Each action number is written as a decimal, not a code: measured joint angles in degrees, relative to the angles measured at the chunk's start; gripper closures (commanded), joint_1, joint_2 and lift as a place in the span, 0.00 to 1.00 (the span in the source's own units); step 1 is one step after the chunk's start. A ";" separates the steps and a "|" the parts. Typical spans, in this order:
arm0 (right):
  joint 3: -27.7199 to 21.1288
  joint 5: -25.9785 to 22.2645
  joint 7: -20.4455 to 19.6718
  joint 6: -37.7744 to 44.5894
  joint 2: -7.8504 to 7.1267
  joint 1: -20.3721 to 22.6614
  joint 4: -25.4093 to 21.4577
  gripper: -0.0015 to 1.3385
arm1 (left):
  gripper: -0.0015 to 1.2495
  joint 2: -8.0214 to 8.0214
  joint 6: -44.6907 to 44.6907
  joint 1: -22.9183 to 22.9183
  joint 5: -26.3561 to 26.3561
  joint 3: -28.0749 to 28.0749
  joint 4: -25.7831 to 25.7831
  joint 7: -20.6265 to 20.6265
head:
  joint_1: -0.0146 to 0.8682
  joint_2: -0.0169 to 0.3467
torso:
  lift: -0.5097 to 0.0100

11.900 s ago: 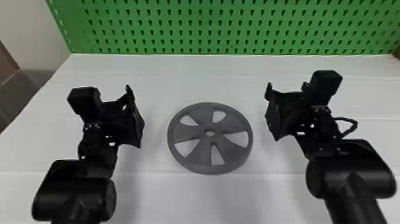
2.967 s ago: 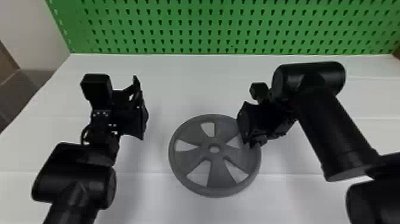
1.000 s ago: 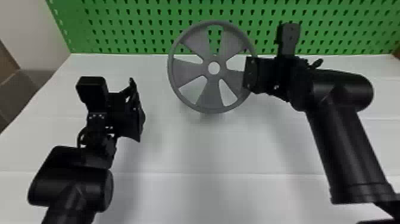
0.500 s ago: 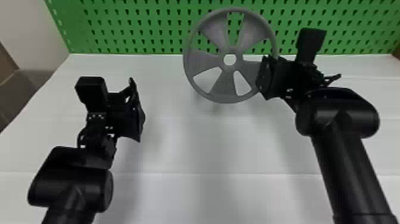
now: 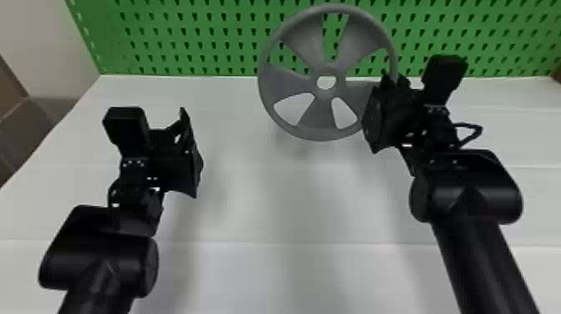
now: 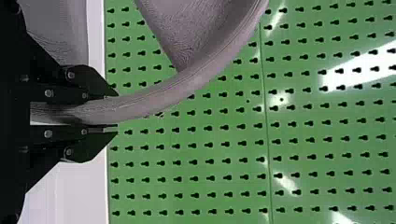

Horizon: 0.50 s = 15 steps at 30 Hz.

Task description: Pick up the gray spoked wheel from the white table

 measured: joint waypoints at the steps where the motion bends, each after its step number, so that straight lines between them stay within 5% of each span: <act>1: -0.10 0.32 0.00 -0.85 0.00 0.30 0.00 0.85 | 0.30 0.00 -0.01 0.00 0.05 0.00 0.00 0.04 | 0.90 0.20 | 0.79; 15: -2.10 2.93 -0.45 -10.55 -0.01 4.48 0.00 0.85 | 0.30 -0.07 -0.13 -0.01 0.63 0.02 0.07 0.46 | 0.90 0.20 | 0.79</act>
